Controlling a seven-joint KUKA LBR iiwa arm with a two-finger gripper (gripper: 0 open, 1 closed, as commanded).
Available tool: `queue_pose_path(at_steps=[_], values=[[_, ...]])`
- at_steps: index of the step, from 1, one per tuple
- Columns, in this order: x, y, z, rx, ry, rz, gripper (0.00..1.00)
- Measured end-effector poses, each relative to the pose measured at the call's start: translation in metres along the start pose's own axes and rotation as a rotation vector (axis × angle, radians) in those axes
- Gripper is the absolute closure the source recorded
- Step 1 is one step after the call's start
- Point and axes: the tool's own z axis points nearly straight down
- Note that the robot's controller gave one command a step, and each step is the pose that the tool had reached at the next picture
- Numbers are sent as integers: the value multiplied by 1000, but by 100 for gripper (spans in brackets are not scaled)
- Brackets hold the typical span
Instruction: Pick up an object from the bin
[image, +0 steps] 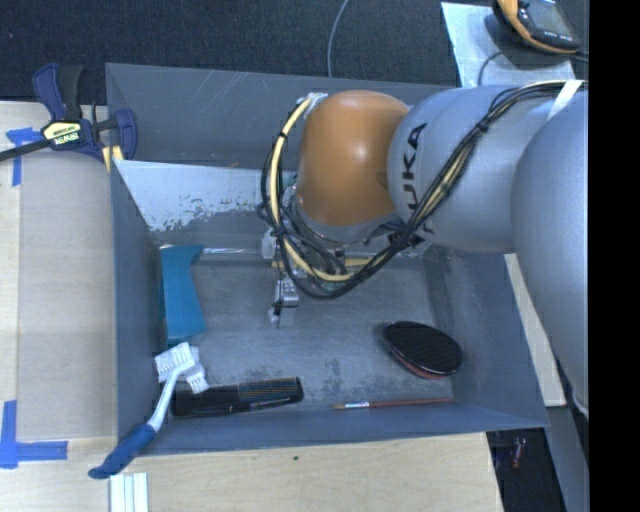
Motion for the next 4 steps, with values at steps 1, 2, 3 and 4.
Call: queue_pose_path(at_steps=[1, 2, 3, 4], values=[[-2, 0, -4, -2, -8, 2, 0], [22, -49, 0, -1, -8, -128, 0], [-16, -124, 57, 1, -18, -304, 0], [32, -100, 73, 3, -14, -322, 0]])
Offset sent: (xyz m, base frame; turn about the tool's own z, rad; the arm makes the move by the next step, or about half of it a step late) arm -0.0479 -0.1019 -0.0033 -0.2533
